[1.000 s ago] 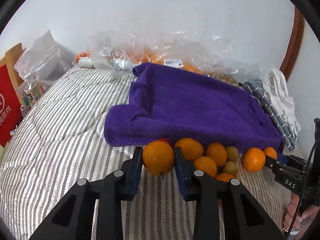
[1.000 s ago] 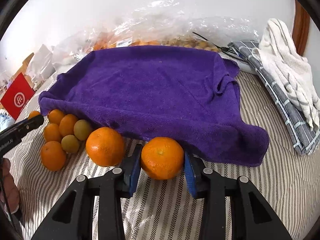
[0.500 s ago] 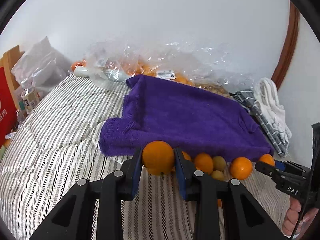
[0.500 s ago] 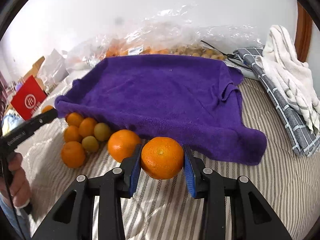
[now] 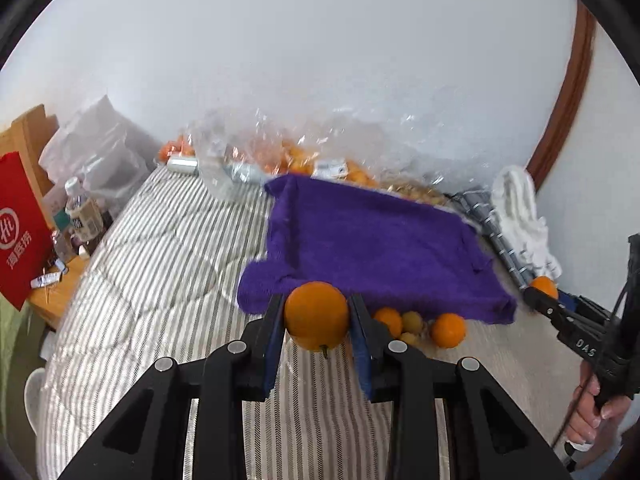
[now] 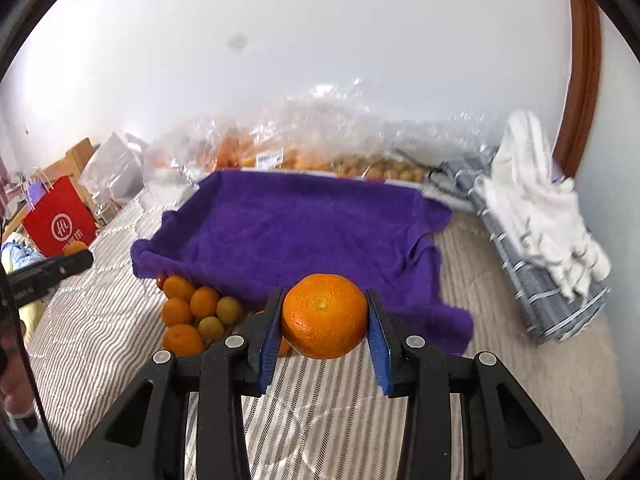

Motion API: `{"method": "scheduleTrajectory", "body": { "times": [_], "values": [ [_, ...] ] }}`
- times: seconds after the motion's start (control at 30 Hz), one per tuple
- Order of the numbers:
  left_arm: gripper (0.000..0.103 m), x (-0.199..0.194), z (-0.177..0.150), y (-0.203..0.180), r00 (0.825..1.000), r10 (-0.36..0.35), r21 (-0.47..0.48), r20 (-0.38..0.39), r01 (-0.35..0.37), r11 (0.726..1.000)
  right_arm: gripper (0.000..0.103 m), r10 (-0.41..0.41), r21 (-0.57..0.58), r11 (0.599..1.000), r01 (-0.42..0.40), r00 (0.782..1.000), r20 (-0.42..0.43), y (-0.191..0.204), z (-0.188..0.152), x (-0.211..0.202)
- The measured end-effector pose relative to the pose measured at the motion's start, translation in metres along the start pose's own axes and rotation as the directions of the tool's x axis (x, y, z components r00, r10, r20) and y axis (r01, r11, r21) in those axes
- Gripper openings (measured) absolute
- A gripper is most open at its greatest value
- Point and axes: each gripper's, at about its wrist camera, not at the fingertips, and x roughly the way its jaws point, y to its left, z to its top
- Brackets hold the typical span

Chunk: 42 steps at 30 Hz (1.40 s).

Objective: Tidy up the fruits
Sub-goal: 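Lift both held oranges and carry them over the purple towel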

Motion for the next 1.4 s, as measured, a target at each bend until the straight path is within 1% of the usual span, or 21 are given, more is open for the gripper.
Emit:
{"method": "scheduleTrajectory", "body": {
  "times": [0.1,0.17,0.27,0.4,0.5,0.63,0.8,0.93,1.07,1.17,1.3,1.4],
  "values": [
    [0.029,-0.008,0.012,-0.002,1.000,-0.011,0.020,0.015,0.011,1.000,0.039,-0.011,0.025,1.000,0.010,1.000,0.017,-0.004,0.006,-0.011],
    [0.029,-0.008,0.020,-0.005,0.999,-0.014,0.036,0.028,0.013,0.999,0.039,-0.003,0.048,0.999,0.001,1.000,0.031,-0.007,0.011,-0.017],
    [0.029,0.001,0.029,-0.011,1.000,0.001,0.061,0.028,-0.002,0.998,0.039,-0.028,0.072,0.997,0.023,0.998,0.060,-0.008,0.015,-0.025],
    [0.029,0.017,0.036,-0.015,0.999,0.006,0.083,0.037,-0.009,0.997,0.039,-0.021,0.116,0.993,0.013,0.997,0.068,-0.013,0.022,-0.018],
    [0.029,0.036,0.043,-0.014,0.999,0.004,0.068,0.037,-0.006,0.998,0.039,-0.024,0.129,0.992,0.013,0.997,0.078,-0.016,0.031,-0.005],
    [0.029,0.060,0.052,-0.011,0.999,0.008,0.050,0.033,-0.010,0.999,0.039,-0.016,0.148,0.989,0.003,0.996,0.083,-0.024,0.042,0.022],
    [0.029,0.094,0.070,-0.014,0.999,0.030,0.043,0.027,-0.031,0.999,0.039,-0.020,0.146,0.989,0.013,0.999,0.046,-0.028,0.058,0.061],
    [0.029,0.114,0.079,-0.022,0.999,0.027,0.050,0.036,-0.029,0.998,0.039,-0.028,0.123,0.992,0.024,0.999,0.029,-0.031,0.070,0.086],
    [0.029,0.134,0.071,-0.025,0.999,0.007,0.054,0.033,-0.009,0.998,0.039,-0.015,0.122,0.992,0.014,1.000,0.007,-0.038,0.065,0.107],
    [0.029,0.146,0.060,-0.024,1.000,0.012,0.085,0.011,-0.013,0.996,0.039,-0.008,0.105,0.994,0.012,0.999,-0.035,-0.041,0.055,0.123],
    [0.029,0.153,0.056,-0.017,1.000,0.002,0.059,-0.009,-0.001,0.998,0.039,-0.017,0.104,0.994,0.024,0.997,-0.072,-0.043,0.047,0.137],
    [0.029,0.155,0.052,-0.015,1.000,0.019,0.059,-0.001,-0.018,0.998,0.039,-0.019,0.103,0.994,0.027,0.997,-0.080,-0.044,0.043,0.142]
  ]
}}
